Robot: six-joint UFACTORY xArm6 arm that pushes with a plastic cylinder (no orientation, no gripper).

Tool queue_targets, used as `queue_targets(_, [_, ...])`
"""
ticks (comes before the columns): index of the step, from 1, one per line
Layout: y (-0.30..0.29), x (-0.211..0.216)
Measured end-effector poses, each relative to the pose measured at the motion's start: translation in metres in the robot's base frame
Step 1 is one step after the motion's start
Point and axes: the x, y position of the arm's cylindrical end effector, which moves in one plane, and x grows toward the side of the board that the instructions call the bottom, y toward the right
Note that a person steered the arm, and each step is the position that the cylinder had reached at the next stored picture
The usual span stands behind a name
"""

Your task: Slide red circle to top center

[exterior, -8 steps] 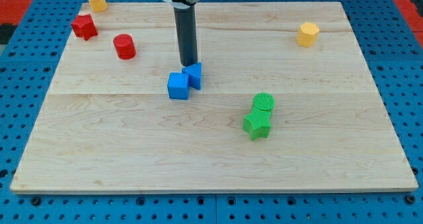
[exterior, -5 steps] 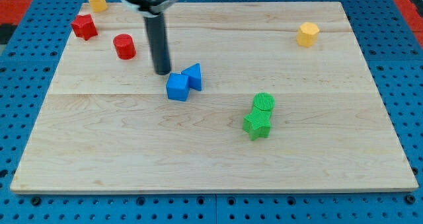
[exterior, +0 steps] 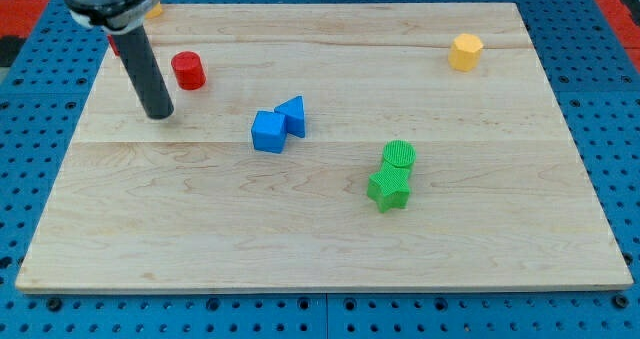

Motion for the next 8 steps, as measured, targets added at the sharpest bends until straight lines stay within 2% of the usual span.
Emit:
queue_targets(1, [0.000, -0.022])
queue_targets(2, [0.025, -0.045])
queue_targets(3, [0.030, -0.051])
queue_targets(4, [0.030, -0.048])
queue_targets(5, [0.027, -0.014])
queue_targets(6, [-0.007, -0.027])
queue_targets(7, [-0.035, -0.076])
queue_targets(8, [0.031, -0.098])
